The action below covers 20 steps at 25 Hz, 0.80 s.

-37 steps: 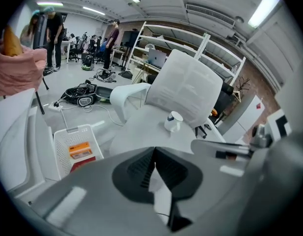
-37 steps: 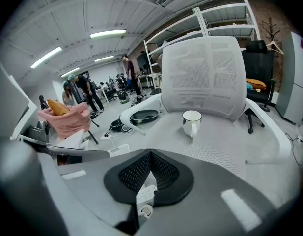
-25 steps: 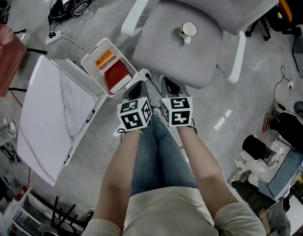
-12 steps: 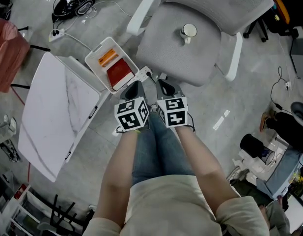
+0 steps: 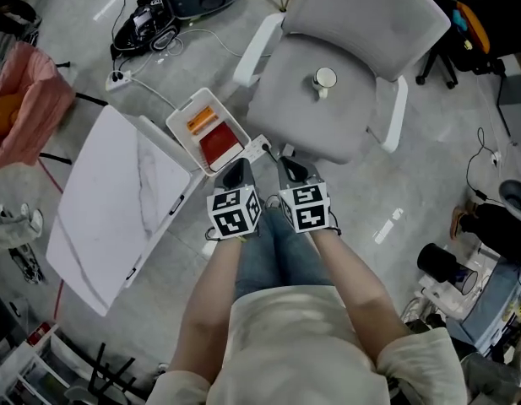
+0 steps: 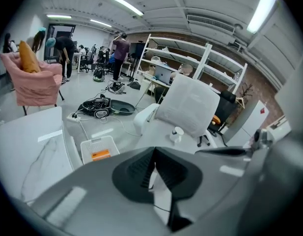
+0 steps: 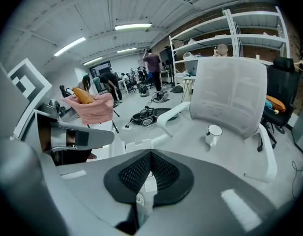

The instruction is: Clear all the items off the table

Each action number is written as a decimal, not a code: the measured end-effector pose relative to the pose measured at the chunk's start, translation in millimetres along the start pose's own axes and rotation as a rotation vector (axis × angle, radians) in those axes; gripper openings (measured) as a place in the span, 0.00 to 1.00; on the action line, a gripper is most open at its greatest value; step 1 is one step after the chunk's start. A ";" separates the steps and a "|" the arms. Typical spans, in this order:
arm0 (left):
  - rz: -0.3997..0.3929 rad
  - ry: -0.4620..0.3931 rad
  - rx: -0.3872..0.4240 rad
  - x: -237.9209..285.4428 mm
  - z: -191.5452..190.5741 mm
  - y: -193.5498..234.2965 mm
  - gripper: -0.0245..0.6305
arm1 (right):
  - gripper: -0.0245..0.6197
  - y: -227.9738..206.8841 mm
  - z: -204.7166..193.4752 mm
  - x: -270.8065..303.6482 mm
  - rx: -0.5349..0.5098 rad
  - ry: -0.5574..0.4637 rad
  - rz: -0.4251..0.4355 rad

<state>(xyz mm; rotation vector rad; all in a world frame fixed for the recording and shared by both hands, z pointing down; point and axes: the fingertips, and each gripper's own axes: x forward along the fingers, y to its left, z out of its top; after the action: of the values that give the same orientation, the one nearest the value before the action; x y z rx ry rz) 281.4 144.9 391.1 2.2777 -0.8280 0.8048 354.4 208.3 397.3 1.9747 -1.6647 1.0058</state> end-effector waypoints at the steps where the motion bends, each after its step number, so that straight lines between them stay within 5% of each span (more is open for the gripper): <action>1: 0.001 -0.004 0.004 -5.3 4.2 -0.9 0.05 | 0.03 0.6 5.1 -5.1 -0.005 -0.005 0.002; 20: -0.044 -0.118 0.035 -104.6 52.0 -50.4 0.05 | 0.03 35.3 58.2 -108.5 -0.096 -0.112 0.084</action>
<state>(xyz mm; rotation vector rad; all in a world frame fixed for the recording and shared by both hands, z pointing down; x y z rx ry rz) 269.0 178.9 269.1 2.3848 -0.8186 0.6757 331.8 236.0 274.4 1.9450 -1.8346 0.8402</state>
